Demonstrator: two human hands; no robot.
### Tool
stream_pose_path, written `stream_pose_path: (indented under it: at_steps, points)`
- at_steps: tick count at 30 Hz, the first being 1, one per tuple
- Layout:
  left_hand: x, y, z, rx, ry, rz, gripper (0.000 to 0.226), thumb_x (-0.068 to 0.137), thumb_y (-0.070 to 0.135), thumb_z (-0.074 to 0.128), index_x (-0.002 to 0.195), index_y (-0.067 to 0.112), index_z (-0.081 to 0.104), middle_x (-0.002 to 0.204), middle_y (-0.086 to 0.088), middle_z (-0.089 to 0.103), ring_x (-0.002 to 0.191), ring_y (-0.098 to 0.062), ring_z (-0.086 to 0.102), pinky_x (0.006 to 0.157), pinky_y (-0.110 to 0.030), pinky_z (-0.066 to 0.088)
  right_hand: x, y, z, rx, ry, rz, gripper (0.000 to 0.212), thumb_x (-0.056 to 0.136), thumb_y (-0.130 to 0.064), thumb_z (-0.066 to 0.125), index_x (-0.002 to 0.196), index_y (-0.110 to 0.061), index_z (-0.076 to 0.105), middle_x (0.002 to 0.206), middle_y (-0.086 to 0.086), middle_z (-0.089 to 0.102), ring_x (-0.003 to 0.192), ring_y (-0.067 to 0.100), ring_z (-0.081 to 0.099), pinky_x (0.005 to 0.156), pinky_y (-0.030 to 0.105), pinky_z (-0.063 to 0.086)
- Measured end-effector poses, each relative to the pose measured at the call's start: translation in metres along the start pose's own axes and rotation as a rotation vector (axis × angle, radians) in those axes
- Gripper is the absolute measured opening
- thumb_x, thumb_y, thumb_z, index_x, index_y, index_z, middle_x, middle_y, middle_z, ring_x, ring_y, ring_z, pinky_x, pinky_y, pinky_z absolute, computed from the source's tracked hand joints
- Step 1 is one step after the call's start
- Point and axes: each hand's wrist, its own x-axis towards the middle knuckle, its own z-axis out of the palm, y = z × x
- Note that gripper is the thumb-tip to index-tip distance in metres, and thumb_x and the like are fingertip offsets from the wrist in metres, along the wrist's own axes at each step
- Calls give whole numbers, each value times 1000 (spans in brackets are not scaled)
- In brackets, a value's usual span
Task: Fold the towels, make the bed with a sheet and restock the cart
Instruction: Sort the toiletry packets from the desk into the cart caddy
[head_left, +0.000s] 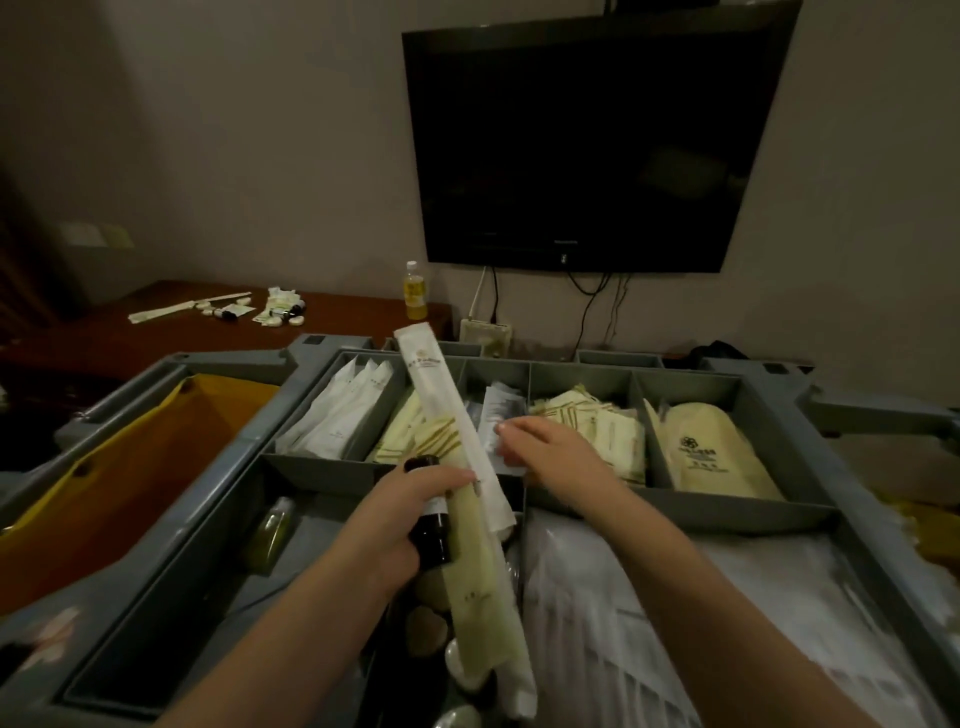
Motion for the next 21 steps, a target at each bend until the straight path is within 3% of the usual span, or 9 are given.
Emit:
stream_pose_path:
  at_steps: [4,8,14,18,21]
  points:
    - [1,-1,-1,69,-78,37,33,83,3,62,116,7,62,102,-21,68,82,-32,67,65,-39,56,-4,-21,18,77,-89,-71,31,97,-32,49,103,-7,67,101,16,67,92,28,64,86,45,50]
    - [0,-3,-13,75,-42,54,32,84,4,62,115,10,62,96,-19,68,84,-32,66,69,-41,55,0,-26,30,161,-92,-21,21,95,-28,55,106,-15,66,100,4,69,93,18,66,85,36,54]
    - [-6,0,-32,108,-92,23,24,83,3,63,103,15,64,89,-15,66,82,-31,64,74,-42,54,14,-41,47,248,-54,49,17,94,-31,56,92,-18,67,96,5,68,90,18,65,82,34,54]
    - [-1,8,-50,93,-66,23,20,81,4,64,99,13,64,84,-13,66,74,-28,65,64,-38,56,34,-53,63,157,23,44,22,93,-29,58,78,-15,64,78,5,60,72,17,55,68,32,45]
    - [9,20,-72,20,-19,-15,16,80,5,64,96,7,65,74,-10,68,62,-23,66,56,-33,56,56,-64,70,289,133,111,25,95,-25,55,75,-11,61,76,10,59,69,22,56,69,37,48]
